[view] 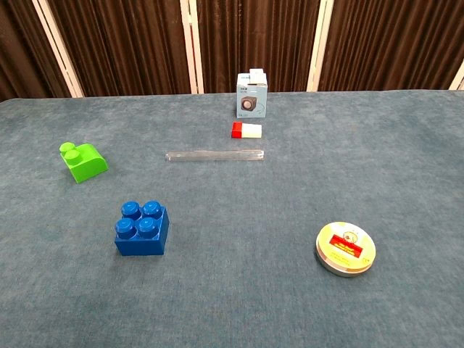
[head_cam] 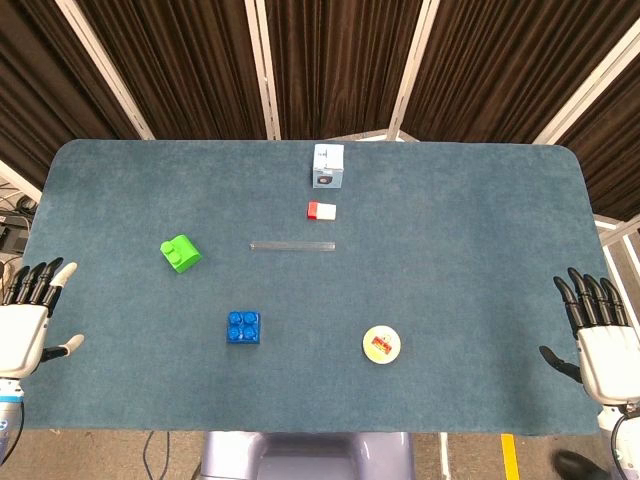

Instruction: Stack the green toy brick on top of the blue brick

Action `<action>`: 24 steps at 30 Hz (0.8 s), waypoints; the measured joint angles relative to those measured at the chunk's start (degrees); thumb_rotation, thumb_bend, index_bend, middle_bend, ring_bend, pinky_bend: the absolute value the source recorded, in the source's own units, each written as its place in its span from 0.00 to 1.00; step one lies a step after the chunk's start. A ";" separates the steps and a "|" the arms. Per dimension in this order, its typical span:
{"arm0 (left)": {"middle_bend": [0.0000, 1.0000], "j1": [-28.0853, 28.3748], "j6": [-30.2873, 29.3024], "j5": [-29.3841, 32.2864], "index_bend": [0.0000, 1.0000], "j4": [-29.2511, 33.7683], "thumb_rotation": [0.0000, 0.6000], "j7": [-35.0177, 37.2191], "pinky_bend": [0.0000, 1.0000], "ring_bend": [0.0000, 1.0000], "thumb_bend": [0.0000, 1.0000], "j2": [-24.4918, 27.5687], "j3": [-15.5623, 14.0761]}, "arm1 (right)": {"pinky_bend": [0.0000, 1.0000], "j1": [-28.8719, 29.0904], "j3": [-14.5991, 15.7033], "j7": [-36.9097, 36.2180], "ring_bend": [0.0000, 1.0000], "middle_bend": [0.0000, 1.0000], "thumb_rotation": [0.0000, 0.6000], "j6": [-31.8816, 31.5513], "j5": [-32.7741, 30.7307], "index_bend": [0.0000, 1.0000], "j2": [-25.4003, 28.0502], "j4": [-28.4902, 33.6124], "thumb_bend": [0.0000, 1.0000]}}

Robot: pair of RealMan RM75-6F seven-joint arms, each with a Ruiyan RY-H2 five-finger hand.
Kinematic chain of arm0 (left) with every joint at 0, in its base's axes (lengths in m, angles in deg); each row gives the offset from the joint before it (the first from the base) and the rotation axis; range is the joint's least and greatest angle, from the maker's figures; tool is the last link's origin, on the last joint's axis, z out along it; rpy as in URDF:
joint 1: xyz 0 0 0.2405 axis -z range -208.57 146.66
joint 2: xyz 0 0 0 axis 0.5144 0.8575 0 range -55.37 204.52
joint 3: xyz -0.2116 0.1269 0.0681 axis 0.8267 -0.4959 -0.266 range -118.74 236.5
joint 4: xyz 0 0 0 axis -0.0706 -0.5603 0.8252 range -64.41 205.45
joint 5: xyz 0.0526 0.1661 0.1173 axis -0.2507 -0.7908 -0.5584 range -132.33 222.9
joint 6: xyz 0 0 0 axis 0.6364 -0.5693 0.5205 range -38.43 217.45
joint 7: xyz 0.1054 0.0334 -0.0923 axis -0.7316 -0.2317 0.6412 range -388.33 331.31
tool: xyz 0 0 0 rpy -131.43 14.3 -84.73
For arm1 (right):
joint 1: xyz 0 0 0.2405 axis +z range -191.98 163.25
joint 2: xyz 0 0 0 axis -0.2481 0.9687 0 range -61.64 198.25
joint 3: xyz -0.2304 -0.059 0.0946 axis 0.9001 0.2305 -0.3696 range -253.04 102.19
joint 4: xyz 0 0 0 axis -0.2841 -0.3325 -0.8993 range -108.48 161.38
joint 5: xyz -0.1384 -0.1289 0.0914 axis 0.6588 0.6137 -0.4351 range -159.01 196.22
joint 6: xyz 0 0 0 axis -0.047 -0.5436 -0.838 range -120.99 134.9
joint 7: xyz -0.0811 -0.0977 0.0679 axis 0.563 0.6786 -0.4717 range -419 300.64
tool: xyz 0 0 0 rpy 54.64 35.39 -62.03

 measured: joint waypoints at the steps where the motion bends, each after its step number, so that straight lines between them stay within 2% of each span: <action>1: 0.00 -0.01 -0.03 0.10 0.00 -0.12 1.00 0.01 0.00 0.00 0.00 -0.01 0.02 | 0.00 0.05 0.00 0.05 0.00 0.00 1.00 0.12 0.00 0.00 -0.03 0.01 0.00; 10: 0.00 0.47 1.35 1.29 0.00 -1.52 1.00 -0.06 0.00 0.00 0.00 -0.40 0.12 | 0.00 0.73 0.09 0.05 0.00 0.00 1.00 1.63 -0.09 0.00 -0.16 -0.24 0.00; 16: 0.00 3.92 5.37 2.84 0.00 -5.10 1.00 -2.46 0.00 0.00 0.00 -2.06 1.50 | 0.00 1.11 -0.35 0.18 0.00 0.00 1.00 1.96 -0.58 0.00 -0.20 0.18 0.00; 19: 0.00 7.71 10.09 2.98 0.00 -9.05 1.00 -2.86 0.00 0.00 0.00 -3.45 2.46 | 0.00 1.73 -0.69 0.11 0.00 0.00 1.00 3.02 -1.16 0.00 -0.52 -0.25 0.00; 24: 0.00 16.03 19.25 1.05 0.00 -20.72 1.00 0.39 0.00 0.00 0.02 -7.13 3.30 | 0.00 2.48 -1.97 -0.24 0.00 0.00 1.00 3.89 -3.28 0.00 -1.50 -1.93 0.00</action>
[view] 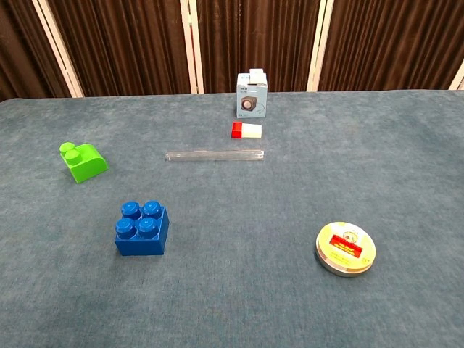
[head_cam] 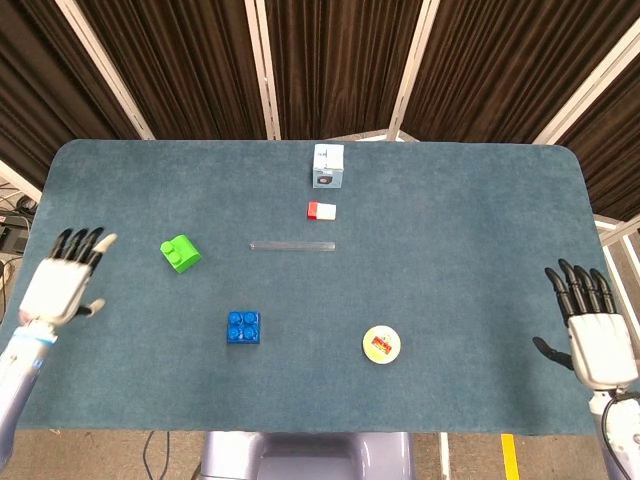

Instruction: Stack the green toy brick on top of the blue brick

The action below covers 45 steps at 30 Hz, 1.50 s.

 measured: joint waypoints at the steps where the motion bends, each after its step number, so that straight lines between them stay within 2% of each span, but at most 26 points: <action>1: 0.00 1.58 1.92 -0.44 0.00 -2.38 1.00 1.29 0.00 0.00 0.03 -0.77 0.02 | 0.00 0.10 -0.27 0.12 0.00 0.00 1.00 0.15 -0.59 0.00 -0.23 -0.15 0.00; 5: 0.00 9.29 12.16 -2.86 0.00 -13.32 1.00 9.96 0.00 0.00 0.04 -4.80 -0.58 | 0.00 0.77 -1.37 0.28 0.00 0.00 1.00 1.64 -3.11 0.00 -1.09 -1.21 0.00; 7: 0.00 12.36 15.33 -4.26 0.00 -17.52 1.00 13.57 0.00 0.00 0.04 -6.69 -1.15 | 0.00 1.06 -1.81 0.70 0.00 0.00 1.00 2.27 -4.17 0.00 -1.47 -1.86 0.00; 12: 0.04 18.07 18.83 -8.15 0.05 -26.75 1.00 18.14 0.00 0.02 0.05 -11.57 -3.47 | 0.00 1.38 -2.54 1.50 0.00 0.00 1.00 2.78 -5.72 0.00 -2.04 -2.65 0.00; 16: 0.10 20.82 20.84 -10.37 0.10 -30.77 1.00 19.94 0.05 0.08 0.06 -14.21 -5.54 | 0.00 1.43 -2.74 2.03 0.00 0.00 1.00 2.94 -6.37 0.00 -2.23 -2.85 0.00; 24: 0.16 23.51 19.32 -14.39 0.19 -36.76 1.00 25.34 0.11 0.14 0.08 -17.85 -9.25 | 0.00 1.71 -3.25 2.91 0.00 0.00 1.00 4.05 -8.52 0.00 -2.71 -3.67 0.00; 30: 0.22 24.74 19.06 -15.17 0.26 -41.90 1.00 27.36 0.15 0.19 0.18 -21.52 -11.05 | 0.00 1.92 -3.31 3.07 0.00 0.00 1.00 4.89 -9.39 0.00 -2.85 -4.11 0.00; 32: 0.25 25.02 19.34 -15.14 0.31 -43.17 1.00 27.66 0.17 0.22 0.25 -22.53 -11.33 | 0.00 1.93 -3.38 3.00 0.00 0.00 1.00 4.99 -9.69 0.00 -2.84 -4.24 0.00; 34: 0.32 25.31 19.56 -15.04 0.39 -44.62 1.00 28.30 0.23 0.28 0.31 -23.74 -11.64 | 0.00 1.92 -3.51 2.76 0.00 0.00 1.00 5.07 -10.03 0.00 -2.80 -4.40 0.00; 37: 0.40 25.56 19.44 -14.83 0.48 -45.54 1.00 29.49 0.29 0.34 0.33 -24.85 -11.84 | 0.00 1.90 -3.63 2.50 0.00 0.00 1.00 5.34 -10.58 0.00 -2.78 -4.81 0.00; 45: 0.42 26.01 14.80 -15.02 0.51 -46.87 1.00 30.58 0.31 0.37 0.33 -25.85 -12.41 | 0.00 1.85 -3.70 1.86 0.00 0.00 1.00 5.71 -11.19 0.00 -2.58 -5.06 0.00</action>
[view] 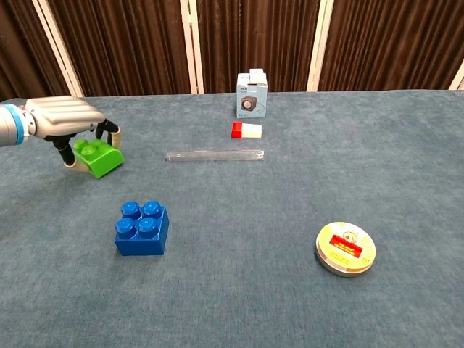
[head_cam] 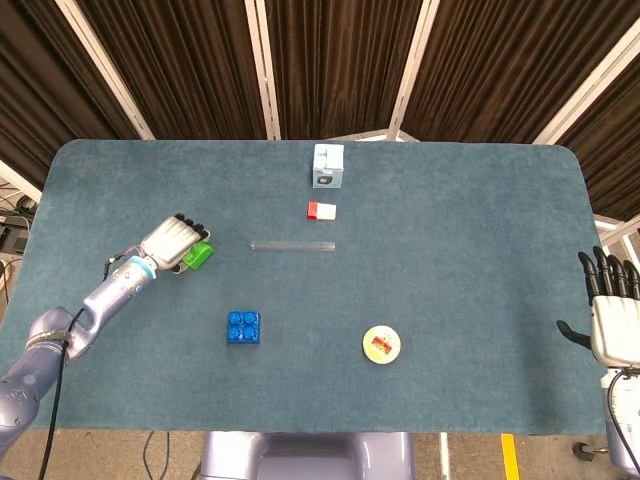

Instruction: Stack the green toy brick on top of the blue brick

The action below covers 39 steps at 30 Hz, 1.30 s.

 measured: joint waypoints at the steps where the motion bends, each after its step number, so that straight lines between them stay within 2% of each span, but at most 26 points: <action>1: 0.42 0.06 -0.71 -0.14 0.51 0.22 1.00 -0.06 0.32 0.37 0.33 0.16 -0.05 | 0.00 -0.04 0.01 -0.07 0.00 0.00 1.00 0.00 -0.04 0.00 0.03 -0.02 0.00; 5: 0.43 0.25 -5.51 -1.23 0.54 2.90 1.00 -0.77 0.34 0.38 0.33 1.73 -0.35 | 0.00 -0.18 0.04 -0.70 0.00 0.00 1.00 -0.01 -0.14 0.00 0.22 -0.15 0.00; 11: 0.49 0.67 -16.04 -5.58 0.60 10.84 1.00 -1.57 0.39 0.41 0.33 5.87 -1.98 | 0.00 -0.19 0.05 -1.21 0.00 0.00 1.00 0.13 -0.27 0.00 0.34 -0.29 0.00; 17: 0.50 2.54 -27.71 -15.73 0.61 14.20 1.00 -2.56 0.40 0.42 0.32 8.73 -6.30 | 0.00 0.03 -0.03 -0.62 0.00 0.00 1.00 0.06 -0.28 0.00 0.11 0.10 0.00; 20: 0.50 3.93 -30.69 -20.00 0.61 16.00 1.00 -3.07 0.40 0.42 0.32 10.57 -8.86 | 0.00 0.12 -0.10 -0.43 0.00 0.00 1.00 0.13 -0.46 0.00 0.07 0.29 0.00; 25: 0.50 6.04 -31.39 -22.90 0.62 21.61 1.00 -5.53 0.41 0.42 0.32 14.47 -10.93 | 0.00 0.16 -0.23 -0.44 0.00 0.00 1.00 0.19 -0.71 0.00 0.14 0.45 0.00; 30: 0.51 7.65 -28.07 -23.55 0.62 28.18 1.00 -9.17 0.41 0.42 0.32 17.48 -11.73 | 0.00 0.18 -0.10 -0.50 0.00 0.00 1.00 0.19 -0.52 0.00 0.24 0.58 0.00; 33: 0.51 8.27 -26.37 -23.71 0.62 30.47 1.00 -11.02 0.41 0.42 0.32 18.34 -11.89 | 0.00 0.14 -0.07 -0.64 0.00 0.00 1.00 0.09 -0.48 0.00 0.30 0.65 0.00; 39: 0.51 8.31 -24.23 -23.26 0.62 31.22 1.00 -12.26 0.41 0.42 0.32 18.32 -12.00 | 0.00 0.09 -0.14 -1.01 0.00 0.00 1.00 0.16 -0.65 0.00 0.51 0.65 0.00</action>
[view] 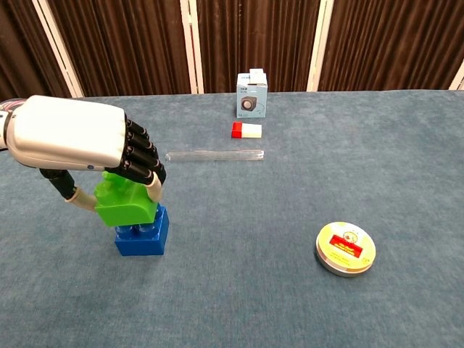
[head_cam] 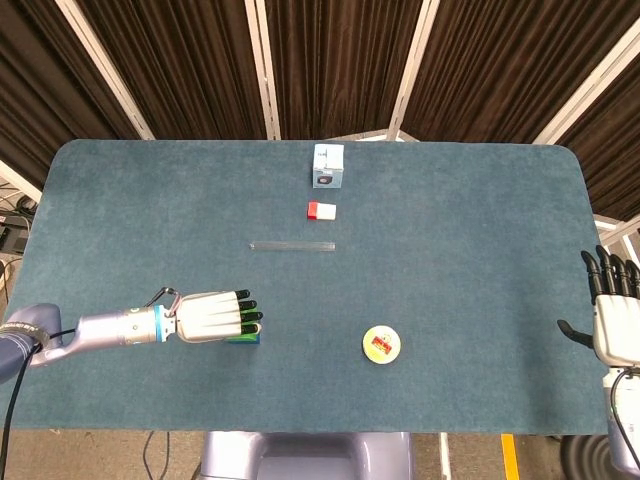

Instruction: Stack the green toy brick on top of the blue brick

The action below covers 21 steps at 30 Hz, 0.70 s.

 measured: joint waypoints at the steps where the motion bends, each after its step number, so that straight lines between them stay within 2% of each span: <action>1: 0.51 -0.08 0.13 0.15 0.62 -0.20 1.00 -0.02 0.41 0.42 0.32 -0.21 0.05 | 0.00 0.01 0.00 -0.04 0.00 0.00 1.00 0.03 -0.02 0.00 0.02 -0.02 0.00; 21: 0.51 -0.94 -1.31 -0.38 0.62 -7.82 1.00 3.68 0.41 0.42 0.32 -5.09 -1.11 | 0.00 0.08 0.01 0.06 0.00 0.00 1.00 0.27 -0.39 0.00 0.04 0.04 0.00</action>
